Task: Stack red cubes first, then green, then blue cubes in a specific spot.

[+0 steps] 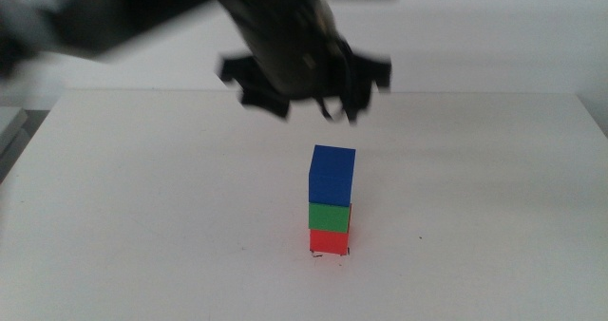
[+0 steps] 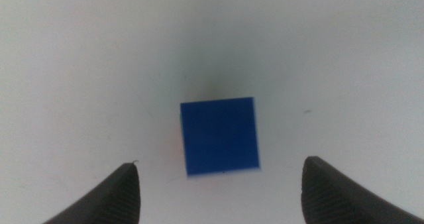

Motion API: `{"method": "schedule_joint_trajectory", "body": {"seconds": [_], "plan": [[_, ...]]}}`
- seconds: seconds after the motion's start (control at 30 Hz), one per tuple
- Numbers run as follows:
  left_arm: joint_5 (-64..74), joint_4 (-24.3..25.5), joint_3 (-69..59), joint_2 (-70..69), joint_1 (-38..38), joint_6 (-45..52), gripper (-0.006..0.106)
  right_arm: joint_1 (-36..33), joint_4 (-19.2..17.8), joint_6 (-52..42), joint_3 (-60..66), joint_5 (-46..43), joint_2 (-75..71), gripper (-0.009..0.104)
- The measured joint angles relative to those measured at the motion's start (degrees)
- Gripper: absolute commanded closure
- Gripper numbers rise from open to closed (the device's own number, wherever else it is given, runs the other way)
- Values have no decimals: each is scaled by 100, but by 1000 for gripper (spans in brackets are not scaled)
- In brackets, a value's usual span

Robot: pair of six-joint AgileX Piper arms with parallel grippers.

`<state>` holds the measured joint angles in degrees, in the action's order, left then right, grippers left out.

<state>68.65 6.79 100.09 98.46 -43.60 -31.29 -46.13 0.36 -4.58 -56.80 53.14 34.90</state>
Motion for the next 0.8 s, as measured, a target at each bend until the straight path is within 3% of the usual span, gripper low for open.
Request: {"method": "schedule_joint_trajectory", "body": {"seconds": [0.13,0.27,0.43,0.57,0.8], "plan": [[73,146,11,-887,0,531,20,0,0,0,0,0,0,3],[73,709,-193,-1786,0,1505,7,0,0,0,0,0,0,3],[99,1254,-721,-2867,144,1788,7,0,0,0,0,0,0,3],[87,869,-1556,-3844,1049,1922,7,0,0,0,0,0,-3,3],[-519,153,-3443,-5784,3288,2832,7,0,22,0,0,0,-3,3]]}}
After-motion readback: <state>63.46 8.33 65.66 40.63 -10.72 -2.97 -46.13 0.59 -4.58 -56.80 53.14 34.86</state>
